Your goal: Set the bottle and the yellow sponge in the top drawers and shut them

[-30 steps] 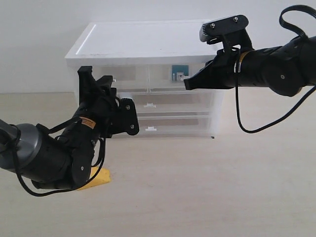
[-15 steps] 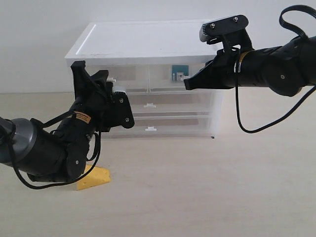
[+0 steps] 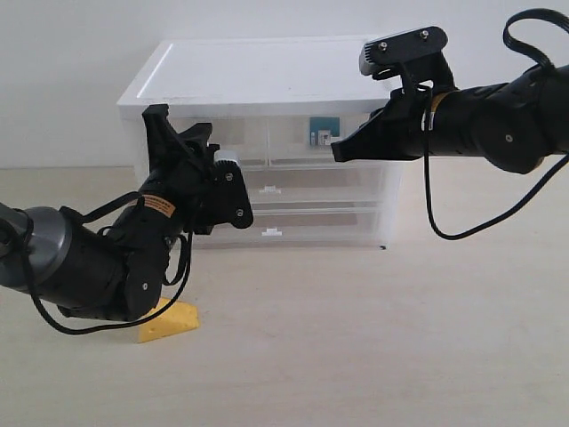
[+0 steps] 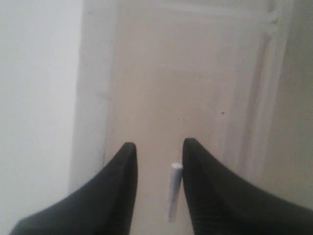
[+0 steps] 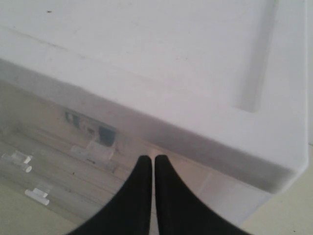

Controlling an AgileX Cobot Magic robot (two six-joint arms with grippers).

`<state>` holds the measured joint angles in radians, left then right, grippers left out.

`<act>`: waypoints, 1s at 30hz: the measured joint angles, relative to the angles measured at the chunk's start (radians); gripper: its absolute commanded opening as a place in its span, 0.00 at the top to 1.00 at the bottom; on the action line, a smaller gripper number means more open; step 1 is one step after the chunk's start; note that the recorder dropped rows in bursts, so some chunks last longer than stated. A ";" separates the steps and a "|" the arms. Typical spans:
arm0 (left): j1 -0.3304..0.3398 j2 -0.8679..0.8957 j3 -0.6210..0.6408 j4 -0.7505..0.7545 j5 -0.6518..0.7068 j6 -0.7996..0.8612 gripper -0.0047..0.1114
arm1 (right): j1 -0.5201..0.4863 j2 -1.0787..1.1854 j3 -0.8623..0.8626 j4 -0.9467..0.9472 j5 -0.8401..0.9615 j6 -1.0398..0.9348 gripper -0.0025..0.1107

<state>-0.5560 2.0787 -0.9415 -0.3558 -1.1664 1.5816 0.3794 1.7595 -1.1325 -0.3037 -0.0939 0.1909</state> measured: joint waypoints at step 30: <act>-0.011 0.000 0.006 -0.023 0.011 0.008 0.93 | 0.000 0.000 0.000 0.000 0.000 -0.004 0.98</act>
<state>-0.5675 2.0787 -0.9356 -0.3790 -1.1555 1.5899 0.3794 1.7595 -1.1325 -0.3037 -0.0939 0.1873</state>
